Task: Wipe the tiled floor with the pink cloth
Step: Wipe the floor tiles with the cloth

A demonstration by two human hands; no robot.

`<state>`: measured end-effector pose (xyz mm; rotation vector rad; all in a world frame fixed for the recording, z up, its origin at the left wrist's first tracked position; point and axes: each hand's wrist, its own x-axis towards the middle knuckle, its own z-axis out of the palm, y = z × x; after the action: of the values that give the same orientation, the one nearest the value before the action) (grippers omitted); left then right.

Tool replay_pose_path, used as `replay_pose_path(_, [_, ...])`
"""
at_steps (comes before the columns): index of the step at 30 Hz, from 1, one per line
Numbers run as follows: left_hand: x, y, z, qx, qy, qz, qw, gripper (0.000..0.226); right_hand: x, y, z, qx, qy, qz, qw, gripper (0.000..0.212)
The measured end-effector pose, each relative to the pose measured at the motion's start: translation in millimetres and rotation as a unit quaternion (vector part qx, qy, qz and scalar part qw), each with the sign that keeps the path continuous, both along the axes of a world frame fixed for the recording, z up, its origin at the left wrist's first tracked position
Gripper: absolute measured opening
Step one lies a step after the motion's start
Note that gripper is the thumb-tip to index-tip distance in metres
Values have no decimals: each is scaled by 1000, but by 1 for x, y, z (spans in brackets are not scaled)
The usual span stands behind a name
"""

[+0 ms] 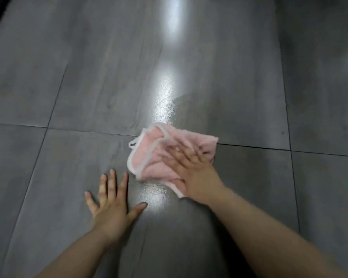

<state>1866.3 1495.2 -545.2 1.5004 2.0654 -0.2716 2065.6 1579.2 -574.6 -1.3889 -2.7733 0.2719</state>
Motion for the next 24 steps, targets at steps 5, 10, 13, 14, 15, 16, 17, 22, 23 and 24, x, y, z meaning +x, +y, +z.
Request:
replay_pose_path(5, [-7, 0, -2, 21, -51, 0, 998, 126, 104, 93, 23, -88, -15, -338, 937, 57])
replay_pose_path(10, [-13, -2, -7, -78, -31, -66, 994, 91, 10, 112, 23, -105, -46, -443, 889, 61])
replay_pose_path(13, [-13, -2, -10, -48, -22, -85, 995, 86, -70, 83, 17, -122, 19, -245, 962, 61])
replay_pose_path(14, [-13, -2, -11, -38, -21, -80, 996, 85, -85, 66, 14, -111, 33, -150, 982, 60])
replay_pose_path(15, [-13, -3, -9, -42, -21, -71, 996, 87, -89, 51, 10, -81, 33, -65, 994, 61])
replay_pose_path(16, [-12, -2, -7, -39, -22, -71, 997, 91, -83, 43, 8, -59, 24, -24, 998, 62])
replay_pose_path(17, [-12, 0, -5, -36, -36, -53, 997, 97, -65, 42, 7, -47, 15, -21, 999, 61])
replay_pose_path(22, [-9, -2, -6, 36, -42, 0, 998, 129, 91, 32, 16, -74, 38, -310, 947, 63])
replay_pose_path(23, [-8, -2, -5, 36, -34, -6, 999, 128, 105, 20, 19, -84, 49, -406, 909, 59])
replay_pose_path(24, [-8, -3, -6, 44, -26, -18, 999, 123, 105, 7, 15, -68, 35, -476, 876, 56])
